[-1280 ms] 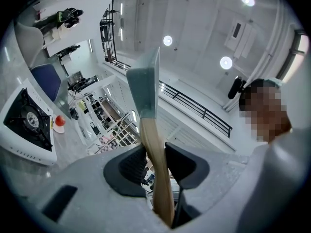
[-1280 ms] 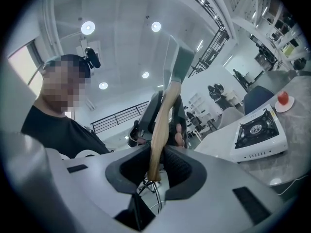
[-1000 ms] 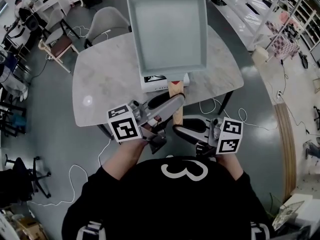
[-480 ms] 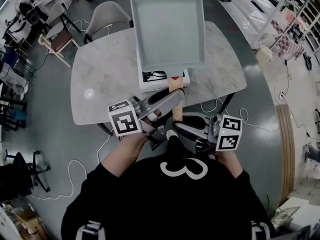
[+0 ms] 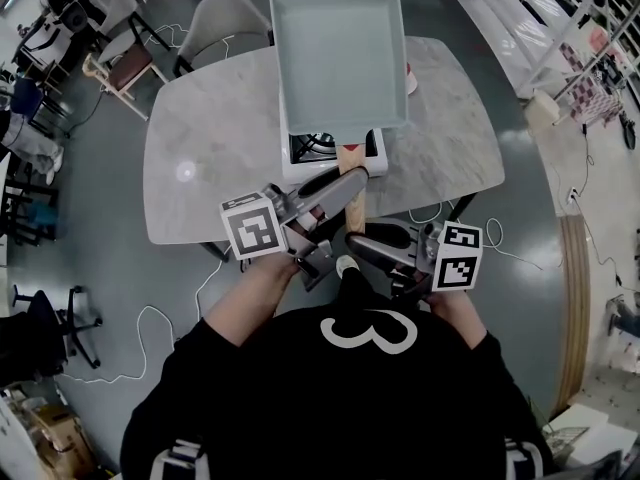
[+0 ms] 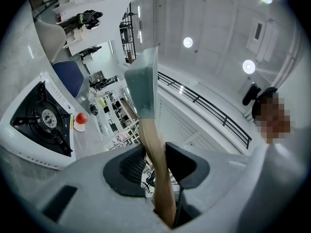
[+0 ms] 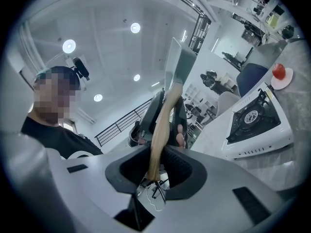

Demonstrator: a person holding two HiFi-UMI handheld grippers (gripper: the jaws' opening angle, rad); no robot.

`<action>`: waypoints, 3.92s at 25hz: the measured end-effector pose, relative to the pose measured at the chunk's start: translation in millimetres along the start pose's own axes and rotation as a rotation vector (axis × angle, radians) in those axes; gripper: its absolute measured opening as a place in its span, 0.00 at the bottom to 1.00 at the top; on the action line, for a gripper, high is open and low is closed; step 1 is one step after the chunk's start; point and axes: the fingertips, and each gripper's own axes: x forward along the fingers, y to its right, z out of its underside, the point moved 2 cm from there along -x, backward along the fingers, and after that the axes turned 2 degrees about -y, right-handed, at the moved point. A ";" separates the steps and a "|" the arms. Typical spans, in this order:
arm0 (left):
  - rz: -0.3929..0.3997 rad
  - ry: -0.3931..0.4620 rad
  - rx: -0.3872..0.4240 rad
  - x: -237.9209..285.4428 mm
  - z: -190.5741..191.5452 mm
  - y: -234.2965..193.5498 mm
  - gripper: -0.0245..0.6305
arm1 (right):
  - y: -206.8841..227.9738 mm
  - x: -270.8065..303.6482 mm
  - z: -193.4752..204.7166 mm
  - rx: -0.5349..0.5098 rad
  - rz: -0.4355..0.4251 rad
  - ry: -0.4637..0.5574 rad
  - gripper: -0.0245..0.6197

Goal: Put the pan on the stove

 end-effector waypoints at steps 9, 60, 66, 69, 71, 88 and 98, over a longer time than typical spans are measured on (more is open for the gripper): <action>-0.050 0.008 -0.040 -5.3 7.5 -25.4 0.24 | 18.6 2.8 10.7 0.062 -0.001 -0.022 0.17; -0.200 0.011 -0.388 -10.6 26.6 -169.7 0.26 | 125.7 19.7 33.0 0.409 0.084 -0.048 0.18; -0.205 0.031 -0.456 -11.2 34.9 -176.9 0.26 | 131.2 17.5 37.9 0.435 0.094 -0.059 0.18; -0.209 0.027 -0.466 -12.0 39.1 -182.9 0.26 | 135.0 16.4 41.8 0.452 0.098 -0.060 0.19; -0.211 0.022 -0.472 -12.4 41.7 -186.6 0.26 | 137.7 15.7 44.0 0.461 0.102 -0.060 0.19; -0.226 0.019 -0.504 -12.3 44.9 -207.4 0.27 | 154.1 16.9 45.6 0.490 0.111 -0.065 0.19; -0.217 0.042 -0.537 -14.5 44.3 -214.5 0.27 | 159.4 19.3 45.2 0.497 0.114 -0.080 0.20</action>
